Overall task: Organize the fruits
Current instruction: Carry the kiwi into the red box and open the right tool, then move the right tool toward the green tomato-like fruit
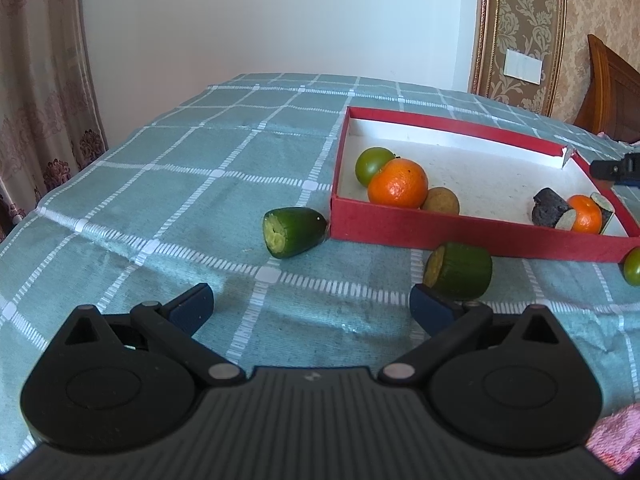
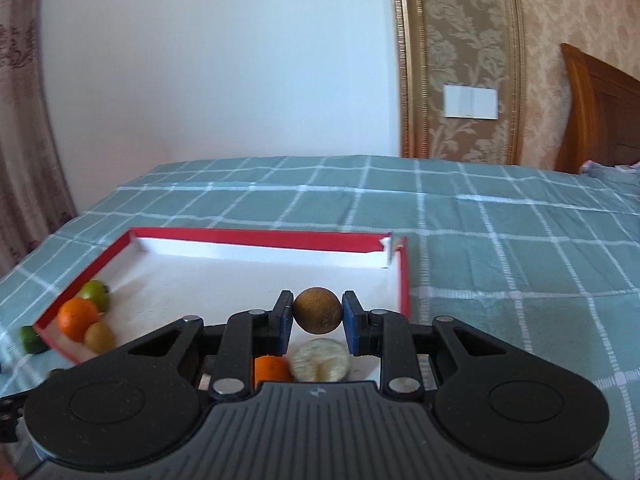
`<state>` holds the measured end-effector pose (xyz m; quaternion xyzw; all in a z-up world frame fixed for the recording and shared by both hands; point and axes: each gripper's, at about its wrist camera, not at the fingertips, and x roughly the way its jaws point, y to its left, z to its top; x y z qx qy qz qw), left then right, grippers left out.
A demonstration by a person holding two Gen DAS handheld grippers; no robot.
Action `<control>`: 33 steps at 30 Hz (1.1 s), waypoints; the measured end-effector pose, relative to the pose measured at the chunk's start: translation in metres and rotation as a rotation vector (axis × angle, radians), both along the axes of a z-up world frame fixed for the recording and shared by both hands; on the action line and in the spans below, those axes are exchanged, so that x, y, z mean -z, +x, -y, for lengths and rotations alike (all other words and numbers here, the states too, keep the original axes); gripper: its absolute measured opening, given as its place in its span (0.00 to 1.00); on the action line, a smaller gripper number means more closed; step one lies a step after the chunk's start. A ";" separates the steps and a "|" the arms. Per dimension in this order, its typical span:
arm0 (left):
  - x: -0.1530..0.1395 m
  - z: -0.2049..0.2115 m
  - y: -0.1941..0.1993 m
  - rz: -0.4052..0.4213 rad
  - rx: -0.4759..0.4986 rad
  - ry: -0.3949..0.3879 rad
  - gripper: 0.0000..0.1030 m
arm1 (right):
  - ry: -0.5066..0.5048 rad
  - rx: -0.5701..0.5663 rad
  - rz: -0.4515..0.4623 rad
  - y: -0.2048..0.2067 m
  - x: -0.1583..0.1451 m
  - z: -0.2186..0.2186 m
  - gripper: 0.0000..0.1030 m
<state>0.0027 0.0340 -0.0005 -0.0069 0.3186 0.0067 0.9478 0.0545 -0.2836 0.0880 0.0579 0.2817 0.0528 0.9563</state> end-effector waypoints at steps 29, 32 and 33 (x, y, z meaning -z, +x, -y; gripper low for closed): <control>0.000 0.005 -0.001 0.001 -0.030 0.033 1.00 | -0.020 -0.011 0.021 -0.106 0.023 0.008 0.64; 0.000 0.005 -0.002 0.001 -0.032 0.033 1.00 | -0.024 -0.017 0.007 -0.102 0.025 0.006 0.64; 0.000 0.004 -0.002 0.003 -0.032 0.031 1.00 | -0.020 -0.017 0.002 -0.101 0.026 0.006 0.64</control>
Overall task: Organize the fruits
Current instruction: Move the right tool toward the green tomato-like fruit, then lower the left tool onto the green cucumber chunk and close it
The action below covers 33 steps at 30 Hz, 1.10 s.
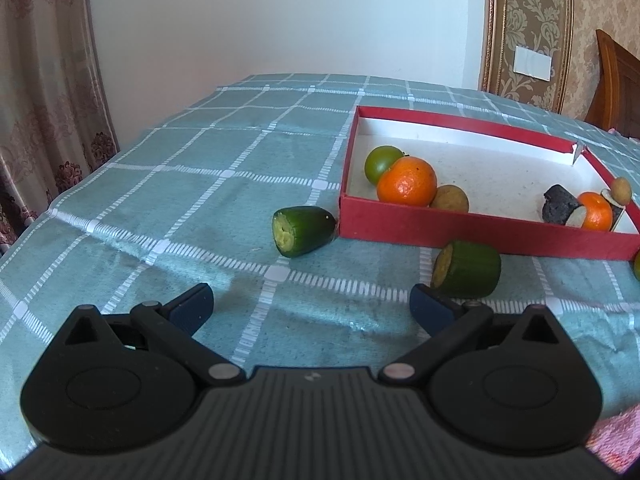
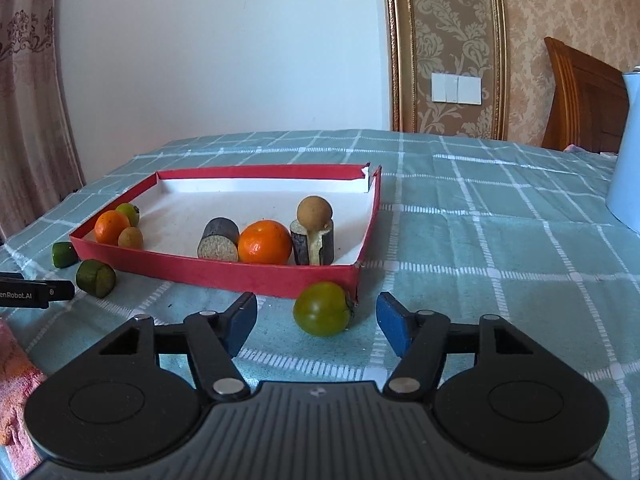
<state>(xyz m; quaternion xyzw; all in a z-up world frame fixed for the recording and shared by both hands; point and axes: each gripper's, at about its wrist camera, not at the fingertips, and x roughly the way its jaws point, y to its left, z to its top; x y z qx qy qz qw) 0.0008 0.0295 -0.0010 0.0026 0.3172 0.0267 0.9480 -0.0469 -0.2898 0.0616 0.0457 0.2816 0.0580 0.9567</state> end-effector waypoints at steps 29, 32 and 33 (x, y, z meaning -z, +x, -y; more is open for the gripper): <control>-0.028 0.058 -0.019 0.207 0.249 0.088 1.00 | 0.158 0.049 0.032 -0.013 0.005 0.024 0.69; -0.025 0.070 -0.012 0.187 0.276 0.114 0.99 | 0.167 0.051 0.032 -0.013 0.006 0.025 0.69; -0.023 0.074 -0.010 0.176 0.287 0.115 0.98 | 0.172 0.051 0.032 -0.013 0.006 0.025 0.69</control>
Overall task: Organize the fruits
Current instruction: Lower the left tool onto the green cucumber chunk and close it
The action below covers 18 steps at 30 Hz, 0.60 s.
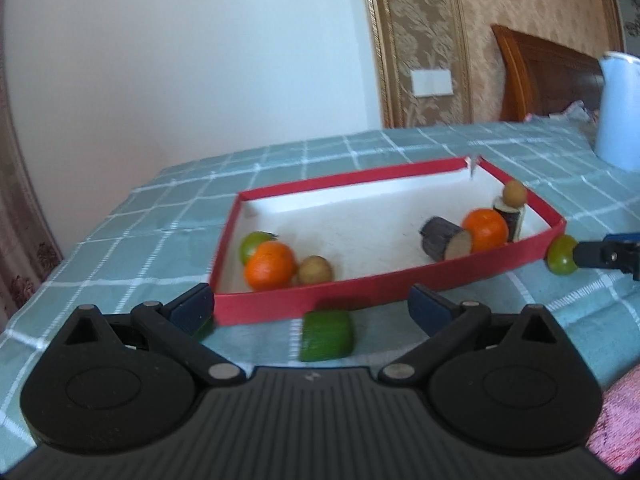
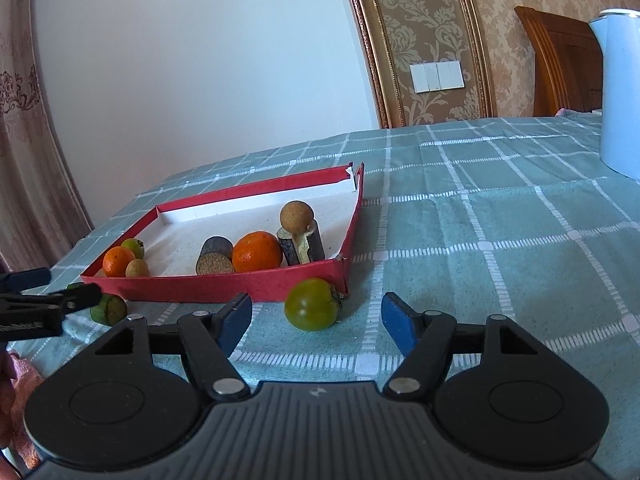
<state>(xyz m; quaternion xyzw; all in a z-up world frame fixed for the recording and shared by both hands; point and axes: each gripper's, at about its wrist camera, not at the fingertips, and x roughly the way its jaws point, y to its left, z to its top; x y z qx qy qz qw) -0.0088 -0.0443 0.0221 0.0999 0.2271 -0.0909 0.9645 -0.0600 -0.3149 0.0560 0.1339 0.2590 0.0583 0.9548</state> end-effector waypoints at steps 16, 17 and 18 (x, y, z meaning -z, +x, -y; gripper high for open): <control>0.019 0.007 0.025 -0.166 -0.036 -0.019 0.59 | 0.063 -0.003 -0.001 0.000 0.002 0.009 0.71; 0.019 0.008 0.025 -0.163 -0.038 -0.012 0.59 | 0.067 -0.002 -0.001 0.000 0.002 0.010 0.71; 0.020 0.009 0.024 -0.159 -0.039 -0.005 0.59 | 0.070 -0.001 -0.001 0.000 0.002 0.010 0.71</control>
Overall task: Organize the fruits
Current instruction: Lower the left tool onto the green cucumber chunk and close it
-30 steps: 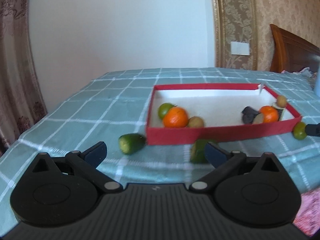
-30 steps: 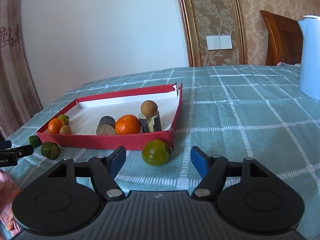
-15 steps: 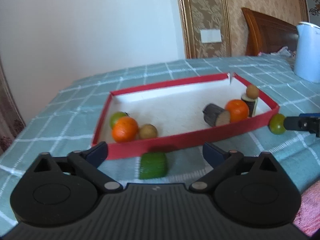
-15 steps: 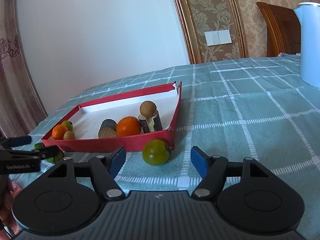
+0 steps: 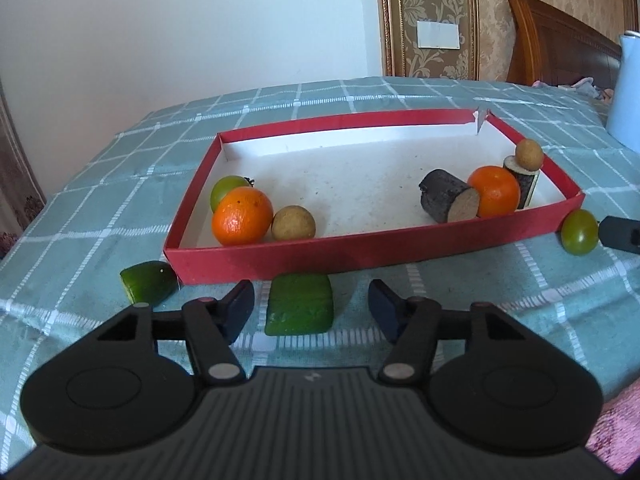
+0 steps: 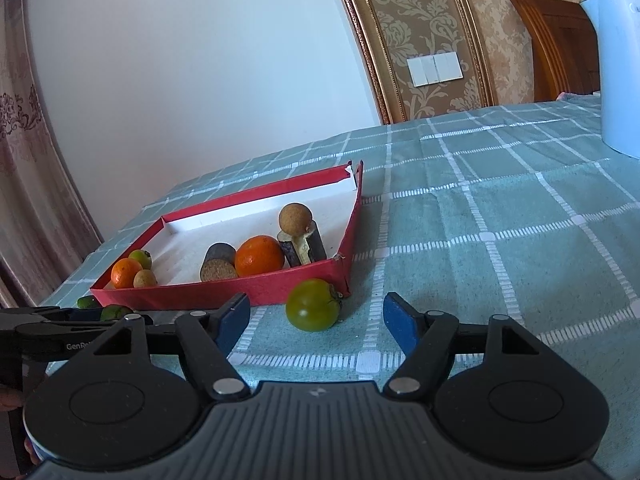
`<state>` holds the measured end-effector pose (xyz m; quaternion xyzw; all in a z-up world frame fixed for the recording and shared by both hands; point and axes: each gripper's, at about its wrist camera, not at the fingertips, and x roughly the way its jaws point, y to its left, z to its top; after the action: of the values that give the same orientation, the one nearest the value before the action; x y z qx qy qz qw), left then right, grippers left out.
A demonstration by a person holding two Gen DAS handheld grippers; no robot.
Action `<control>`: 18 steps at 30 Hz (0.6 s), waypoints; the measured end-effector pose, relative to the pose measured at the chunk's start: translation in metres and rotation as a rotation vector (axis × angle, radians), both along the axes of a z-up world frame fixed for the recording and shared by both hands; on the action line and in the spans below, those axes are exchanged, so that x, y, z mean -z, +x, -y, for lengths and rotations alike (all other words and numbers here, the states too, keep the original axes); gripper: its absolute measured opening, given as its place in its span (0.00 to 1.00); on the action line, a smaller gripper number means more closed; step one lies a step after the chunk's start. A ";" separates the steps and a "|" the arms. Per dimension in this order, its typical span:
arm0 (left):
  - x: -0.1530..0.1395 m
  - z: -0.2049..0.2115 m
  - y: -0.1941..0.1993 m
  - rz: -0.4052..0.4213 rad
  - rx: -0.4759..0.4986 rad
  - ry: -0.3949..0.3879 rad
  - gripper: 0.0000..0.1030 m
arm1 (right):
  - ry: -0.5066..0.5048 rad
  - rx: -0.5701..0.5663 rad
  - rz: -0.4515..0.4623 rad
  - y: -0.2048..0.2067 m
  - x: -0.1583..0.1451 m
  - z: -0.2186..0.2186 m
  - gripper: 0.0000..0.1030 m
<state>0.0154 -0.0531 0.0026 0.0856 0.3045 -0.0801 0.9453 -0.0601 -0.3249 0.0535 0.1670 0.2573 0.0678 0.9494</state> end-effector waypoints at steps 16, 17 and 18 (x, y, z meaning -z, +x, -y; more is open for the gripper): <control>0.001 0.002 -0.004 0.022 -0.013 0.017 0.35 | -0.006 0.013 -0.017 0.002 0.001 -0.001 0.71; 0.001 0.002 -0.004 0.022 -0.014 0.014 0.34 | -0.008 0.014 -0.018 0.002 0.001 -0.001 0.71; 0.001 0.001 -0.004 0.022 -0.015 0.011 0.32 | -0.009 0.015 -0.020 0.002 0.001 -0.001 0.71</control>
<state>0.0115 -0.0544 0.0017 0.0895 0.2953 -0.0701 0.9486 -0.0582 -0.3239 0.0522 0.1655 0.2659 0.0579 0.9479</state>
